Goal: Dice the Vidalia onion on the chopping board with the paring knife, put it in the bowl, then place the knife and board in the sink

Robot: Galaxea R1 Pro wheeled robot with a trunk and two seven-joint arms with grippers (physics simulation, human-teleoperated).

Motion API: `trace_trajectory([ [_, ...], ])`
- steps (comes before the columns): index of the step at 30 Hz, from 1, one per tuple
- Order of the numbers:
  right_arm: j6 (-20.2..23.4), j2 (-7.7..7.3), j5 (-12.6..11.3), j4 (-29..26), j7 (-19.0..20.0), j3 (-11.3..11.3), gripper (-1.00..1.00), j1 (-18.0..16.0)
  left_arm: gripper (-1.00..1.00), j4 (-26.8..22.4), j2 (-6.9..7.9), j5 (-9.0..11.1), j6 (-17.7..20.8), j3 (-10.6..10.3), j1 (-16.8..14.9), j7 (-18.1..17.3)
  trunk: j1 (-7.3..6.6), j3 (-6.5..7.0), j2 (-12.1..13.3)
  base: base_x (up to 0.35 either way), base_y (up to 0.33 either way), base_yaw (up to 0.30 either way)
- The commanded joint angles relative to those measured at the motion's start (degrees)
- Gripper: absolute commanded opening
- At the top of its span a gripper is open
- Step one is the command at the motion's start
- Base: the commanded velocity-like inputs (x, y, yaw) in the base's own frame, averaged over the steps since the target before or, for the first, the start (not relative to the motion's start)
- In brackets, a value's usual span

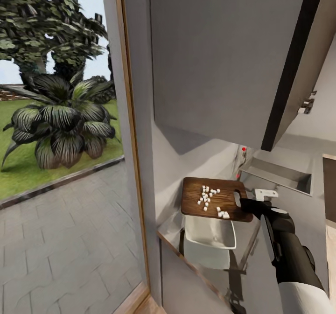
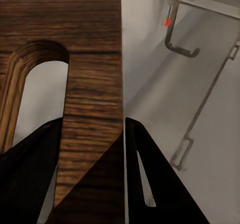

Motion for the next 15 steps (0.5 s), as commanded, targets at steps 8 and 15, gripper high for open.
trace_trajectory([
  [8, 0.08, 0.01, 0.6, 0.15, 0.44, -0.07, -1.0, -0.04, 1.0, 0.02, 0.04, 0.55, -0.09, -0.17, -0.02, 0.02, 0.04, -0.08, -0.09, 0.016, 0.005, 0.0],
  [15, -0.6, -0.12, 0.62, 0.47, 0.6, -0.14, -1.0, -0.04, 1.0, 0.35, -0.01, 0.55, -0.09, -0.17, 0.01, 0.03, 0.04, -0.08, -0.09, 0.0, 0.0, 0.0],
])
